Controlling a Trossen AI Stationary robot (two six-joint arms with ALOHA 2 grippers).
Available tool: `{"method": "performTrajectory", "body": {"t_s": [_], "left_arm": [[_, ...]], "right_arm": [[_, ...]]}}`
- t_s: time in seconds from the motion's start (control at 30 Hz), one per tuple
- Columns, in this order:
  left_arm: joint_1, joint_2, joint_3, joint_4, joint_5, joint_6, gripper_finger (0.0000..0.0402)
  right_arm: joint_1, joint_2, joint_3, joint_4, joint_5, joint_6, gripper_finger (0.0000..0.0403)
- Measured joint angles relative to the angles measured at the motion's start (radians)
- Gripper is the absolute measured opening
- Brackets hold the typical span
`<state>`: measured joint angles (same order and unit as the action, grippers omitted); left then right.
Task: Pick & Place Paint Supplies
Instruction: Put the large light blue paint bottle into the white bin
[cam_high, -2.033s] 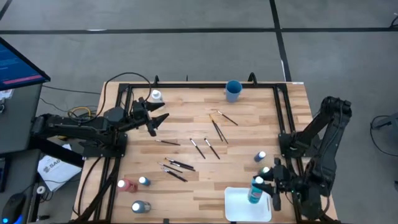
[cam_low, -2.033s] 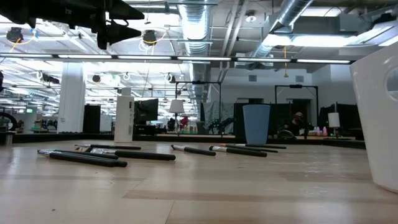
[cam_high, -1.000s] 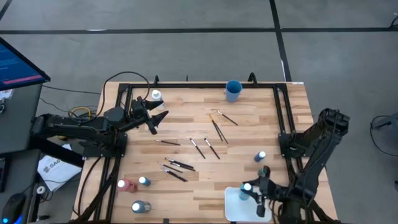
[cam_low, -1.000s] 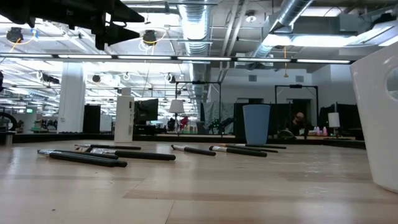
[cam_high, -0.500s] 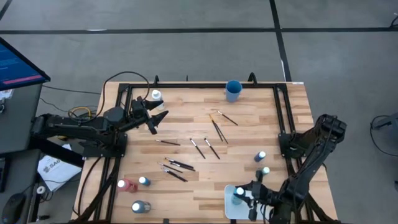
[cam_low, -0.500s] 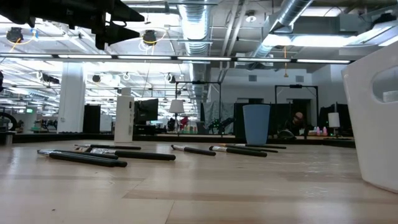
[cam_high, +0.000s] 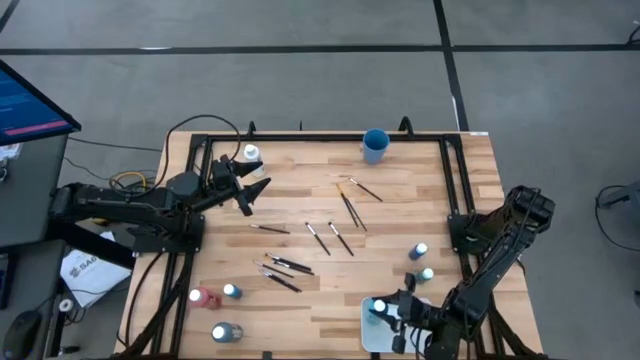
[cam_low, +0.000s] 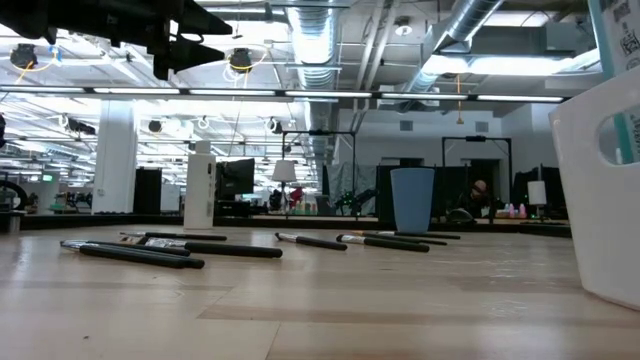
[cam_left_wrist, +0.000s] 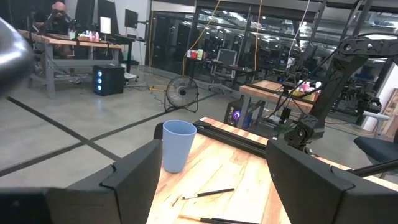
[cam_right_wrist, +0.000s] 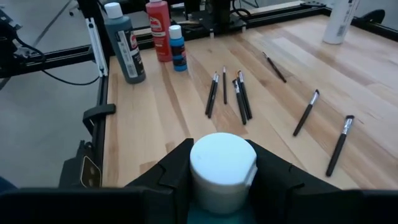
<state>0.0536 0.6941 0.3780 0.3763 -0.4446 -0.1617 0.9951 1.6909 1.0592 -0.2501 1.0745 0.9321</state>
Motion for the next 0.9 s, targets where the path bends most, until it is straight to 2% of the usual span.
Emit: {"method": "performTrajectory", "body": {"t_s": [0.47, 0.67, 0.9], "left_arm": [[0.000, 0.000, 0.000, 0.001, 0.000, 0.000, 0.0280], [0.000, 0.000, 0.000, 0.006, 0.000, 0.000, 0.0280], [0.000, 0.000, 0.000, 0.017, 0.000, 0.000, 0.0280]], "right_arm": [[-0.010, 0.000, 0.000, -0.025, -0.003, -0.018, 0.0118], [-0.007, 0.060, 0.000, 0.017, 0.012, 0.032, 0.0118], [-0.007, 0.061, 0.001, 0.029, 0.007, 0.004, 0.0122]]}}
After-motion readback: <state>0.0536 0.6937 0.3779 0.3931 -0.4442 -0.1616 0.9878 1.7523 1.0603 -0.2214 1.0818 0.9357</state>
